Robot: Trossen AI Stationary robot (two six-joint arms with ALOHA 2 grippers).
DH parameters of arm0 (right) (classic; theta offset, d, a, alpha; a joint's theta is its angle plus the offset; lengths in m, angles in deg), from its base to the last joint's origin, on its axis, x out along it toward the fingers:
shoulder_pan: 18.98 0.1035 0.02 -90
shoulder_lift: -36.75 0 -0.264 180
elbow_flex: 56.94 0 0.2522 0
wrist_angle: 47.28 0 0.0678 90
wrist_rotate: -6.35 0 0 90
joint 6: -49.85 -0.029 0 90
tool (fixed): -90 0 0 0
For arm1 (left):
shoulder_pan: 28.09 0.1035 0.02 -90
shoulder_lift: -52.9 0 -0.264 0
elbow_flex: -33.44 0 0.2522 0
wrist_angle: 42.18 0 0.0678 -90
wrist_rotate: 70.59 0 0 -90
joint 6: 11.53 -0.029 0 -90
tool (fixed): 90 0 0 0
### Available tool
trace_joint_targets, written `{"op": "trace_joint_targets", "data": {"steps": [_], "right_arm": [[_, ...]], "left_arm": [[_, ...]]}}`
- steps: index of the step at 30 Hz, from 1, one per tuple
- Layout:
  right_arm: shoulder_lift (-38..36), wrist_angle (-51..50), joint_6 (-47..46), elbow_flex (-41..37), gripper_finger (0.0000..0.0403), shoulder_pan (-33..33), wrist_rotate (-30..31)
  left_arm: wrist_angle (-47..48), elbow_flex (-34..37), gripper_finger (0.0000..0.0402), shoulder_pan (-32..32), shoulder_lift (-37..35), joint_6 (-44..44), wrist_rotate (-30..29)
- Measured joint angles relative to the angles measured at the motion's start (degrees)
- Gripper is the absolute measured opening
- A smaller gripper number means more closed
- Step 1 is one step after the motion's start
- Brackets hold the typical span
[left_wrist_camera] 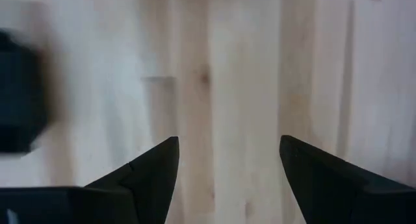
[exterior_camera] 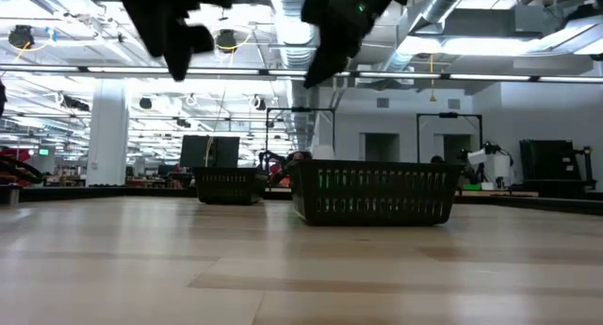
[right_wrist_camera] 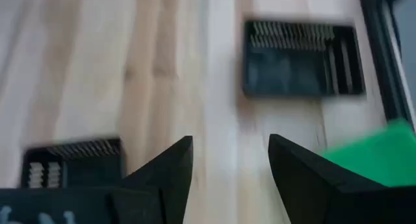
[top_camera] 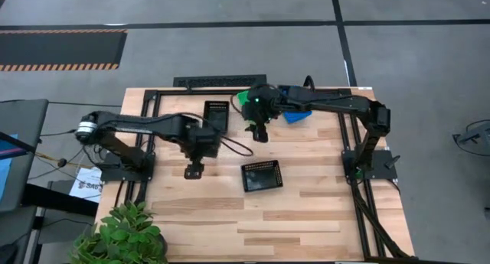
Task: Stack baskets by color
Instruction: Stack the black bin on the stacked black bin
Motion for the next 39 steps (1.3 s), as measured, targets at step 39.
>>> {"op": "trace_joint_targets", "data": {"steps": [39], "right_arm": [[0.3, 1.0, -0.7, -11.3, 0.0221, 10.9, -2.9]], "left_arm": [[-3.8, 12.9, 0.0256, 0.4, -65.2, 46.4, -42.6]]}}
